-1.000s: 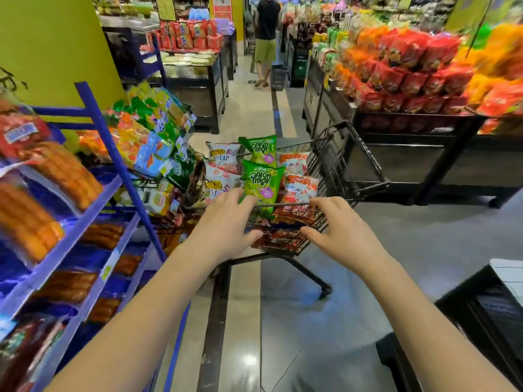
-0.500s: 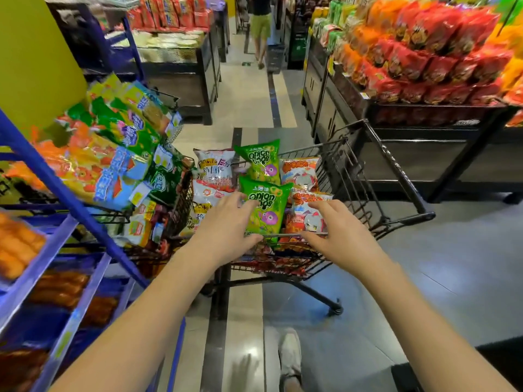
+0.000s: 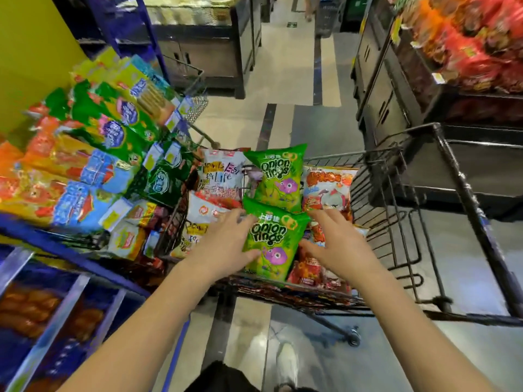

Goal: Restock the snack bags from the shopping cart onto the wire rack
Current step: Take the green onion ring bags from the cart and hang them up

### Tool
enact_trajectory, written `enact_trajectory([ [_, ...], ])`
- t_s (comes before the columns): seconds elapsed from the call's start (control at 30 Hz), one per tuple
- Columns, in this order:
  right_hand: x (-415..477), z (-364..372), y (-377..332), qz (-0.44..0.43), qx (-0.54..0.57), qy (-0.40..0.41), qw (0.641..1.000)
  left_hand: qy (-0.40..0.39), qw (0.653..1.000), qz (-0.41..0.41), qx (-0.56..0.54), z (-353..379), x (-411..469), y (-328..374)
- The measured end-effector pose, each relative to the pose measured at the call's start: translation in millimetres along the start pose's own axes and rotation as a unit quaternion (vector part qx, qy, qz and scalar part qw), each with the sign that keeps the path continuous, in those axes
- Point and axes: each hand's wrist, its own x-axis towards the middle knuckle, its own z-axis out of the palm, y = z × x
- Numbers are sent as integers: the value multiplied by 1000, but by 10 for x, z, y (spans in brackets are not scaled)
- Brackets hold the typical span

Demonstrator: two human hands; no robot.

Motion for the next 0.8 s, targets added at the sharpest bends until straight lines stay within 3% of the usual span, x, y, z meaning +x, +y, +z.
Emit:
enact_trajectory([
  [0.17,273,81,79,-1,17,-21,1000,-32,992,-49,-110,162,226,-154],
  [0.3,422,139,150,7,54,-16,998,-66,954,-133,-261,384,371,-358],
  [0.8,693,230,347,74,97,-22,992,-129,896,-171,-390,1121,851,-514],
])
